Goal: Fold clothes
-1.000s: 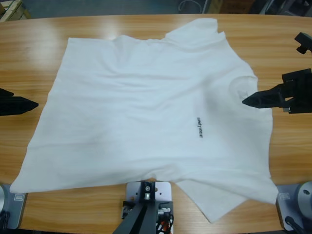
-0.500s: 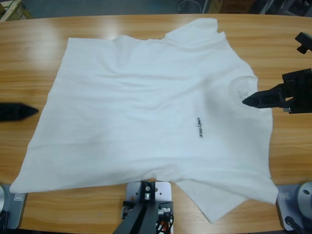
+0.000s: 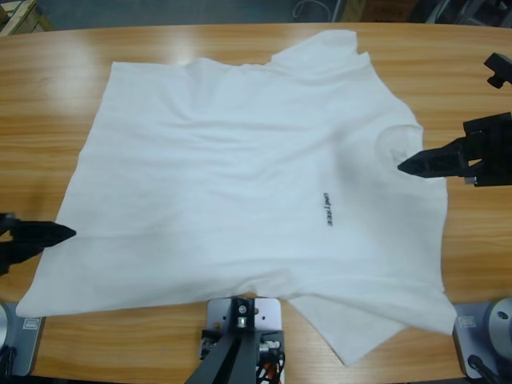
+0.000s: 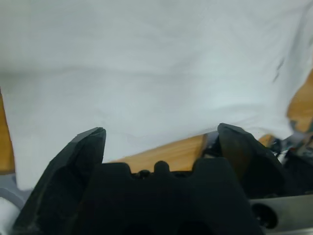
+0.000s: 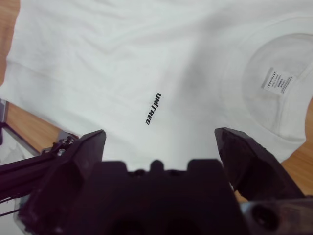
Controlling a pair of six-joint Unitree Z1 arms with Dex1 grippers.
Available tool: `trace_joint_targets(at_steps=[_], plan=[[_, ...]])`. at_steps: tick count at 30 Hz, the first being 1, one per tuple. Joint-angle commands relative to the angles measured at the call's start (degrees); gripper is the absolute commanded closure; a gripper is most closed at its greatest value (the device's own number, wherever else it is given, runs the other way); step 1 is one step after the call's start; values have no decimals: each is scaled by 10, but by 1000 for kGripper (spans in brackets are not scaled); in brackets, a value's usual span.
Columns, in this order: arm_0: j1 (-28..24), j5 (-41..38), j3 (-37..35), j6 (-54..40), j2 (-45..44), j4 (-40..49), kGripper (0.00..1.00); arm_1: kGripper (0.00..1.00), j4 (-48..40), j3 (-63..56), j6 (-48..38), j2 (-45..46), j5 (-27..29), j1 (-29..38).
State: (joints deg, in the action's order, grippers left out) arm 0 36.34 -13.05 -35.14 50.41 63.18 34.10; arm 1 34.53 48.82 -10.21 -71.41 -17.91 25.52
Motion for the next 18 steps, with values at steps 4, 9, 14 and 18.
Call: trace_joint_targets(at_steps=[4, 9, 14, 18], plan=[[75, -27, -108, -121, 254, 144, 142, 82, -3, -22, 1, 14, -5, 6], [109, -6, -149, -124, 285, 226, 147, 78, -4, -22, 1, 13, -5, 6], [164, 13, -143, -92, 319, 232, 147, 78, -4, -22, 1, 14, -4, 6], [208, 35, -151, -40, 412, 227, 147, 78, -5, -23, 1, 16, -4, 6]])
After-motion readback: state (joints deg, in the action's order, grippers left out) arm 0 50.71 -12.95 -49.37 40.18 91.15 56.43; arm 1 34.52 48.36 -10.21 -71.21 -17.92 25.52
